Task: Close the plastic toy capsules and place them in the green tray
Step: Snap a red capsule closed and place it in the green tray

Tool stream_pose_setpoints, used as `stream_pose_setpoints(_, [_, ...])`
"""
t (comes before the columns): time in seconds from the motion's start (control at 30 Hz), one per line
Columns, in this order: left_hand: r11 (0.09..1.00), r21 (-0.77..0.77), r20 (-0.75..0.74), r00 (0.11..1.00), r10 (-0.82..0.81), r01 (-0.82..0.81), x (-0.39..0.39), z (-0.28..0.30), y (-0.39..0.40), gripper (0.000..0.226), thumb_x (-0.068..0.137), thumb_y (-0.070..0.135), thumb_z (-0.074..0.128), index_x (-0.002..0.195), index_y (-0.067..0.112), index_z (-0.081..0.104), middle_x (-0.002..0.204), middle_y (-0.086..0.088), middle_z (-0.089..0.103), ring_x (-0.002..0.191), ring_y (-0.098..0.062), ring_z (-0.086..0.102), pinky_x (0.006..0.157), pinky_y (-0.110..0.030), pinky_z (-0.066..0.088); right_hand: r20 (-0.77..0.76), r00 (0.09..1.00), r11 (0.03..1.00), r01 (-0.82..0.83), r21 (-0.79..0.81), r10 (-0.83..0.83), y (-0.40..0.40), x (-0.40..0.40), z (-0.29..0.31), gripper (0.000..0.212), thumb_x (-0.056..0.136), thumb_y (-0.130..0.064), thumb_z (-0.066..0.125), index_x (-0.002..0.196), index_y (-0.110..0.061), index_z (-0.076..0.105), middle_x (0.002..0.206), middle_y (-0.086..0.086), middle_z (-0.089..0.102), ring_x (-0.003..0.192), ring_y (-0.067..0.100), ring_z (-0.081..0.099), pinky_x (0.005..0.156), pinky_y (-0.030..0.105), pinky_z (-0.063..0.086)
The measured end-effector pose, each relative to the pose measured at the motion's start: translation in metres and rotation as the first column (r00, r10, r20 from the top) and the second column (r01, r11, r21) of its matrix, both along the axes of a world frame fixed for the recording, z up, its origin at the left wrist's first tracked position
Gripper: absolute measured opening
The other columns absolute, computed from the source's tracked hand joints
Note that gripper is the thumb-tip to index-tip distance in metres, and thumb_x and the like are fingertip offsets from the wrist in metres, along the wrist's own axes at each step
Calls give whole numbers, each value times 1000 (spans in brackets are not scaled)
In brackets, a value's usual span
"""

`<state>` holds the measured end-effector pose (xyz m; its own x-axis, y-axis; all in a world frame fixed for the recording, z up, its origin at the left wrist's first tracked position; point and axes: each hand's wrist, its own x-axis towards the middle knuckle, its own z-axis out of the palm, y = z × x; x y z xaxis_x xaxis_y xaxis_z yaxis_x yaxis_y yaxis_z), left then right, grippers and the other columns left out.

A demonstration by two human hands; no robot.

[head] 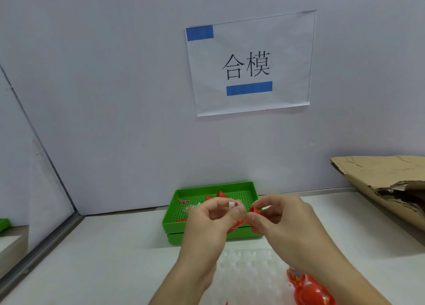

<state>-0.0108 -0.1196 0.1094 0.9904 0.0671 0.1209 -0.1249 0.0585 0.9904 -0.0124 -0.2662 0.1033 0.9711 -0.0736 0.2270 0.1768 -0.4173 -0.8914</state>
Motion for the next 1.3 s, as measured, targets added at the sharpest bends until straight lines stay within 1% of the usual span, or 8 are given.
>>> stream_pose_setpoints(0.23, [984, -61, -57, 985, 162, -165, 60, 12, 8, 17, 87, 18, 74, 96, 5, 70, 69, -1, 70, 62, -14, 65, 62, -25, 57, -11, 995, 993, 99, -65, -99, -14, 5, 1, 11, 84, -36, 75, 87, -28, 69, 72, -7, 73, 68, 7, 71, 59, 21, 52])
stream_pose_setpoints(0.47, [803, 566, -129, 942, 310, -187, 134, -15, 57, 37, 92, -3, 50, 121, 15, 65, 129, -8, 63, 110, -20, 61, 93, -28, 49, -10, 997, 996, 72, 52, -72, -22, 6, 6, 8, 86, -33, 74, 83, -30, 68, 68, -13, 74, 68, 6, 72, 71, 32, 57])
stream_pose_setpoints(0.6, [661, 719, 44, 963, 265, -215, 126, -13, 63, 38, 93, 1, 52, 123, 22, 65, 133, 0, 61, 60, -10, 59, 52, -16, 46, -7, 996, 990, 89, 111, -89, -25, 7, 6, 6, 86, -28, 75, 86, -28, 69, 70, -9, 75, 67, 4, 73, 76, 34, 59])
stream_pose_setpoints(0.67, [748, 641, 147, 984, 103, -174, 110, -4, 54, 23, 98, 10, 55, 108, 25, 69, 114, 6, 69, 86, -14, 70, 62, -10, 49, -17, 995, 989, 103, 107, -102, -28, 8, 6, 7, 86, -28, 76, 88, -29, 69, 70, -10, 75, 68, 3, 72, 78, 34, 59])
stream_pose_setpoints(0.73, [822, 550, 78, 970, -228, 149, 87, 6, 38, 15, 97, 30, 60, 108, 31, 70, 105, 9, 74, 101, -15, 69, 76, -17, 55, -31, 993, 989, 112, 95, -110, -30, 8, 5, 9, 85, -30, 76, 89, -31, 68, 72, -11, 76, 71, 3, 72, 79, 33, 59])
stream_pose_setpoints(0.83, [677, 595, -20, 850, -526, 433, 59, 7, 9, 39, 82, 44, 75, 118, 42, 63, 110, 7, 72, 103, -9, 69, 90, -29, 56, -33, 992, 990, 126, 66, -124, -32, 9, 7, 8, 86, -35, 75, 87, -34, 68, 76, -11, 76, 73, 2, 72, 78, 32, 58])
stream_pose_setpoints(1.17, [771, 617, 201, 979, 42, -160, 85, -13, 1, 30, 79, 27, 82, 103, 23, 64, 82, 4, 67, 64, -1, 64, 57, -16, 53, -64, 988, 986, 145, 88, -140, -49, 9, 12, 25, 85, -48, 70, 106, -34, 67, 76, -13, 76, 83, 9, 73, 89, 45, 57])
stream_pose_setpoints(1.3, [679, 717, 63, 985, 160, -157, 105, -18, 12, 92, 71, 38, 86, 147, 18, 38, 124, -5, 59, 109, -18, 59, 90, -31, 49, -56, 990, 988, 135, 80, -131, -54, 9, 12, 20, 85, -48, 70, 102, -38, 66, 81, -12, 76, 79, 4, 73, 87, 44, 58])
